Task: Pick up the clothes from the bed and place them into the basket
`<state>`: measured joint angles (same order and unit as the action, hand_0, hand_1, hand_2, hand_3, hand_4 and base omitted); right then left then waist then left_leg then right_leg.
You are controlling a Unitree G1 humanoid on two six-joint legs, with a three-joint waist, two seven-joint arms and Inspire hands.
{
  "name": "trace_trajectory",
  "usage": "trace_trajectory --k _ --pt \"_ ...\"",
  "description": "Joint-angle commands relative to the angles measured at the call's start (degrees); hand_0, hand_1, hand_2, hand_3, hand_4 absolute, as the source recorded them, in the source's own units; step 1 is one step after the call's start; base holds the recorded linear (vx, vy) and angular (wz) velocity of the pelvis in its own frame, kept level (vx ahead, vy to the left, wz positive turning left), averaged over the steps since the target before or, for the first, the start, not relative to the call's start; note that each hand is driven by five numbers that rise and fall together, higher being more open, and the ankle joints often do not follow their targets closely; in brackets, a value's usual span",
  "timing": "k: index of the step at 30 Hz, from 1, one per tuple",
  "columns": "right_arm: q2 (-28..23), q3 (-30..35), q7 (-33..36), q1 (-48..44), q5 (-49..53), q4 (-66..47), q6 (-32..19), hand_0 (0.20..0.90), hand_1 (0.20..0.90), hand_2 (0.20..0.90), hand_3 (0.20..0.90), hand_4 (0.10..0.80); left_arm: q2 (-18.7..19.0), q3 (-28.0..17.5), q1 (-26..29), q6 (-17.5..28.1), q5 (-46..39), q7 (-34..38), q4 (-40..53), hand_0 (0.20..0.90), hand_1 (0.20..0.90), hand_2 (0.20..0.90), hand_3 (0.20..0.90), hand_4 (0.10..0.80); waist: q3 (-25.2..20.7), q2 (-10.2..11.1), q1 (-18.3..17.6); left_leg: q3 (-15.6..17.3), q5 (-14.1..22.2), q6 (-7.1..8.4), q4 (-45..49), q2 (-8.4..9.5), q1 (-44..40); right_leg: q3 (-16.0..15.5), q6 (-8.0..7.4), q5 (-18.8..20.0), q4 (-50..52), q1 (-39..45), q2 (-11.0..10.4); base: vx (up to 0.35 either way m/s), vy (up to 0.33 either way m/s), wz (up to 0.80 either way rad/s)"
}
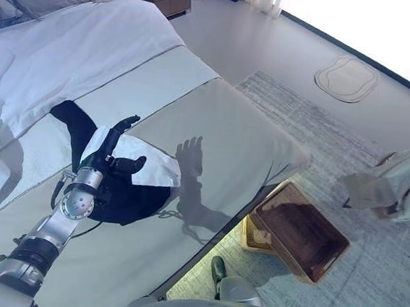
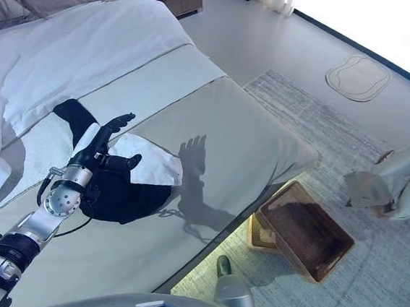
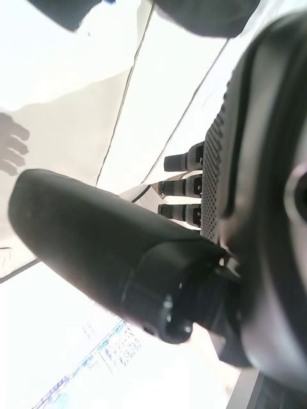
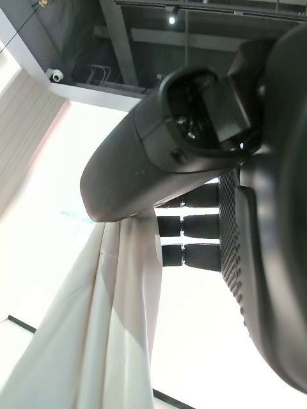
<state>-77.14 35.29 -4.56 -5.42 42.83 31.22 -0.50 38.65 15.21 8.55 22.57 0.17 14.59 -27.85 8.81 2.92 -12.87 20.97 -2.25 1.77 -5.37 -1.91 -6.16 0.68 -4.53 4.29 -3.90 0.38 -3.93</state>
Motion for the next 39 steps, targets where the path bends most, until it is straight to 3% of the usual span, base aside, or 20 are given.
trace_trajectory --k 1,6,12,26,33,39 --pt "-6.19 2.35 -3.52 -2.86 1.48 -0.05 -5.39 0.3 0.3 0.3 0.2 0.1 2.27 -3.03 4.66 3.65 0.68 2.61 0.04 0.9 0.9 0.9 0.9 0.8 -7.88 1.41 1.4 -6.17 5.58 0.14 3.32 -1.56 -1.23 -0.87 -1.09 -3.38 5.72 -0.16 2.68 -0.021 -0.023 -0.07" --pt "-3.73 -1.88 -8.48 -3.22 -0.63 0.94 -2.64 0.3 0.3 0.3 0.2 0.1 2.57 -2.73 5.37 2.97 0.41 1.69 0.07 0.9 0.9 0.9 0.9 0.8 -7.69 1.14 1.18 -5.65 5.59 0.15 3.49 -1.69 -1.33 -0.75 -1.11 -3.2 5.58 -0.26 2.67 -0.02 -0.036 -0.03" --pt "0.68 -6.72 -11.13 -3.85 -3.94 2.74 -2.88 0.3 0.3 0.3 0.2 0.1 2.7 -1.69 6.86 1.58 -0.14 0.93 -0.1 0.9 0.9 0.9 0.9 0.8 -7.27 0.35 0.87 -5.06 5.48 0.23 3.31 -1.87 -1.45 -1.11 -1.05 -3.28 5.65 -0.36 2.64 -0.03 -0.043 0.0" --pt "18.66 -14.2 -8.85 0.99 -14.76 3.34 -1.45 0.3 0.3 0.3 0.2 0.1 1.88 -2.29 8.3 -2.38 0.69 1.22 2.77 0.9 0.9 0.9 0.9 0.8 -5.54 -1.49 0.42 -4.01 5.11 0.21 2.97 -2.12 -1.66 -2.12 -1.24 -2.97 5.59 -0.65 2.11 -0.024 -0.02 0.01" --pt "22.01 -15.58 -6.32 1.74 -16.08 7.19 -0.08 0.3 0.3 0.3 0.2 0.1 2.5 -2.02 8.87 -3.77 0.43 1.24 4.12 0.9 0.9 0.9 0.9 0.8 -4.95 -2.01 0.49 -3.78 4.95 0.24 2.73 -2.17 -1.64 -2.69 -1.3 -2.8 5.31 -0.7 1.84 -0.039 -0.022 0.02" --pt "24.57 -15.55 -5.44 2.15 -18.37 15.77 -2.0 0.3 0.3 0.3 0.2 0.1 2.88 -1.81 9.23 -3.93 0.04 1.27 4.57 0.9 0.9 0.9 0.9 0.8 -4.43 -2.73 0.79 -3.44 4.79 0.32 2.3 -2.21 -1.8 -3.12 -1.46 -2.69 4.94 -0.57 1.62 -0.032 -0.019 0.05"
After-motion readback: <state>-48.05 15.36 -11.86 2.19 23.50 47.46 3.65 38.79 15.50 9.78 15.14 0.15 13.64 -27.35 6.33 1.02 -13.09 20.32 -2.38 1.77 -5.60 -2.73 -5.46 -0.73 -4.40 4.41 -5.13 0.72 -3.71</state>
